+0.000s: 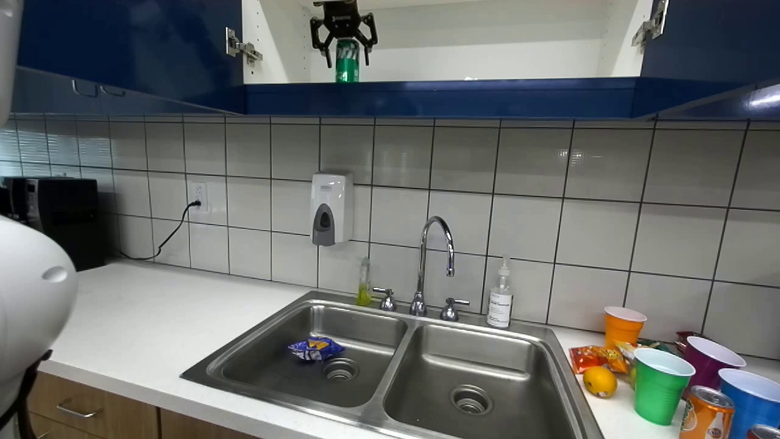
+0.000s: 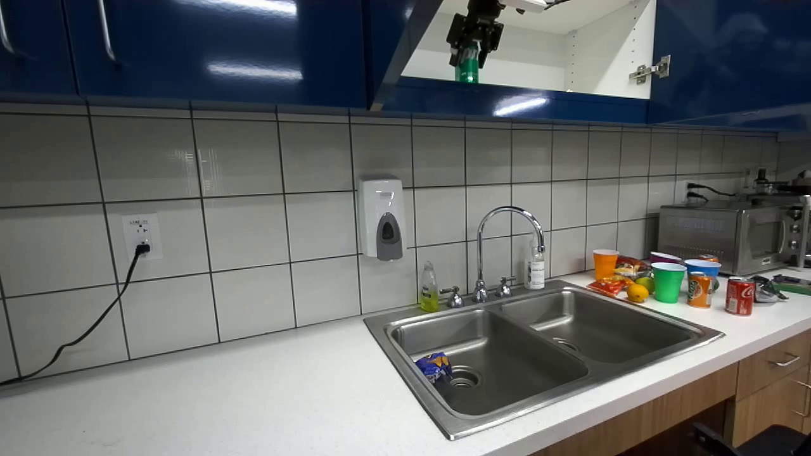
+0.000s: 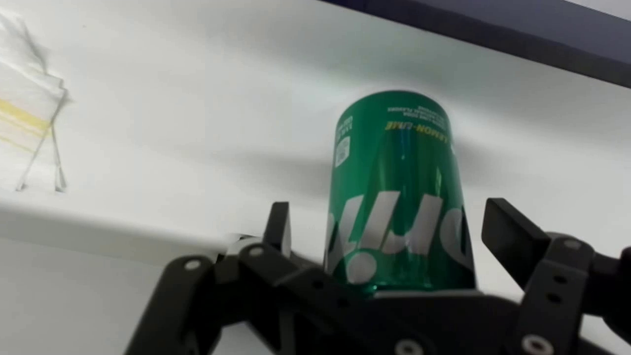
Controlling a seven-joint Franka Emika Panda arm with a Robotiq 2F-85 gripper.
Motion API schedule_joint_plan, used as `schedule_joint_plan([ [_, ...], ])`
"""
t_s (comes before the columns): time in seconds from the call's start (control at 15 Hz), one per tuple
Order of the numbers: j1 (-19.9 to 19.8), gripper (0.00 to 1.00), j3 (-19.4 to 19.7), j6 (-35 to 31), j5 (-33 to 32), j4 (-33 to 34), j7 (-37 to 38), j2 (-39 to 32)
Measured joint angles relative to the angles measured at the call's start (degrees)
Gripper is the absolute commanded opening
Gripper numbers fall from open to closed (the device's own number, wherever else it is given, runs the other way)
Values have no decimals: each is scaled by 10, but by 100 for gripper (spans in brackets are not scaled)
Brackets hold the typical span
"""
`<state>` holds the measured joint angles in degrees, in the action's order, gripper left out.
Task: Remove the can from the sink and put it in the top cabinet
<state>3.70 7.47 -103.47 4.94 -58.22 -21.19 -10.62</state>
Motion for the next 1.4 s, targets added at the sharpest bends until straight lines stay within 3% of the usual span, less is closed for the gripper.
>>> schedule_joint_plan([
  [1.4,7,100,0,35,-2,-1,-4,20],
])
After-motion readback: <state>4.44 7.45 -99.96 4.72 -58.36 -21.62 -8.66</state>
